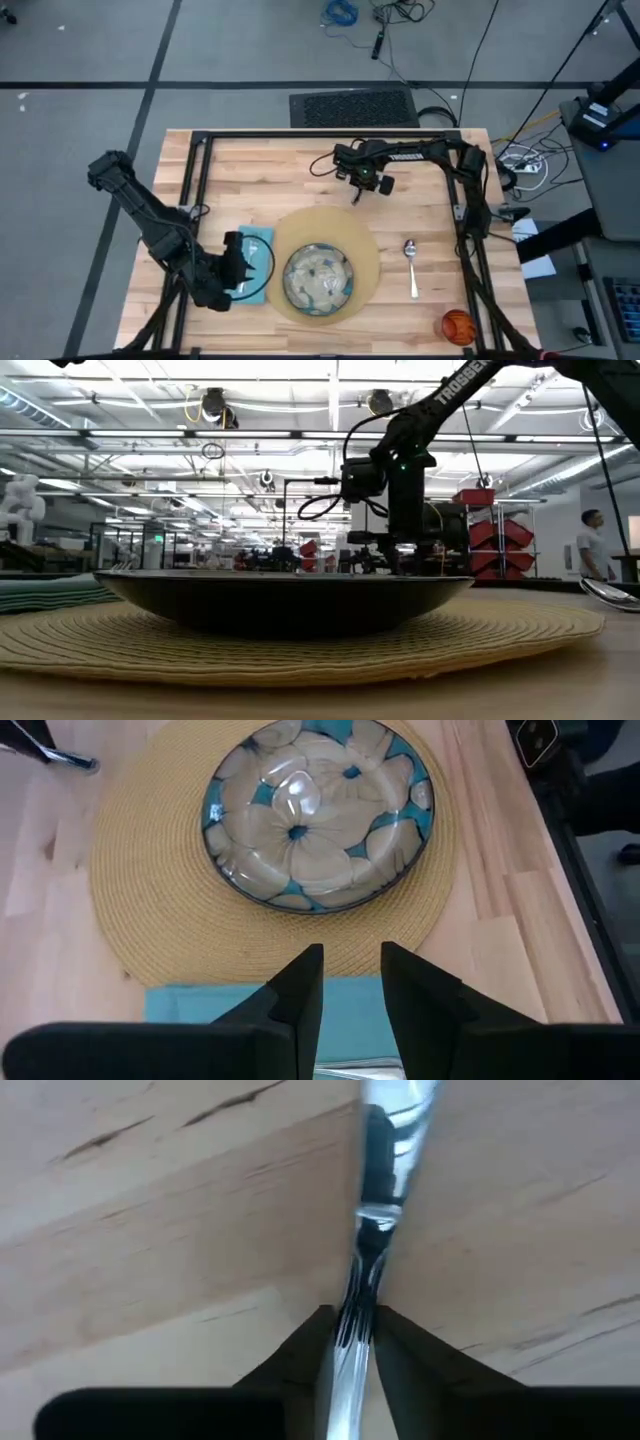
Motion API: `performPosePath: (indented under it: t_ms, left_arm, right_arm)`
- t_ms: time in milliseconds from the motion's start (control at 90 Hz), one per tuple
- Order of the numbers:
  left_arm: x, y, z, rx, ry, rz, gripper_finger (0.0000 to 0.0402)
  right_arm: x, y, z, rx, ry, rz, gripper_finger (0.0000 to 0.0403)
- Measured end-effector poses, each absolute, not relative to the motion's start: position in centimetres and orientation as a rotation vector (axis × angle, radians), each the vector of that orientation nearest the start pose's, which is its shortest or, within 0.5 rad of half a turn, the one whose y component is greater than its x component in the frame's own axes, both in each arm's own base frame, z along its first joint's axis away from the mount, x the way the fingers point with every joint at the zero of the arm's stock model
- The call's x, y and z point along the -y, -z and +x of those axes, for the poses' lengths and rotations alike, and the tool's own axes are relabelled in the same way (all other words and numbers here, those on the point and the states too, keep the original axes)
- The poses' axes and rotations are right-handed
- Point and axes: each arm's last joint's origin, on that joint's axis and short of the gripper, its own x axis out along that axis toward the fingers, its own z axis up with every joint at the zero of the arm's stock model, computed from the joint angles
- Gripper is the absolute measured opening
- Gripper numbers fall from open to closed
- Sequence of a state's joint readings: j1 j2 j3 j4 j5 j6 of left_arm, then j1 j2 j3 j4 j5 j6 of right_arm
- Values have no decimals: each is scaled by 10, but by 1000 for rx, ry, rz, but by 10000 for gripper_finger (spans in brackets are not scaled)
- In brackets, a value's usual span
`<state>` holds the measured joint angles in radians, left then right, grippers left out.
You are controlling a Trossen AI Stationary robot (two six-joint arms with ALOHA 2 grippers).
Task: Set table place
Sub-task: Move the silver knife to the right of the brown mat
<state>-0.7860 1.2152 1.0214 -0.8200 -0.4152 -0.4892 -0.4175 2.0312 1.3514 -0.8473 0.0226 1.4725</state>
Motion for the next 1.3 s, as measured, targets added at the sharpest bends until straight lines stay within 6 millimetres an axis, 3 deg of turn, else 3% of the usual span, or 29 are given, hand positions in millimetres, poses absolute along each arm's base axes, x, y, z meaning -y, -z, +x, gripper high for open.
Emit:
performPosePath:
  t_ms: [178, 500, 1189, 1300]
  left_arm:
    - [154, -283, 171, -885, 123, 120, 88]
    - [154, -283, 171, -885, 122, 119, 88]
    - [155, -283, 171, -885, 111, 93, 88]
    - [155, -283, 171, -885, 111, 94, 88]
  right_arm:
    - [150, -136, 336, -1050, 1381, 1371, 26]
    - [146, -136, 329, -1210, 1319, 1281, 25]
    - [101, -143, 321, -1473, 1269, 1026, 4]
    - [92, -147, 314, -1415, 1240, 1022, 4]
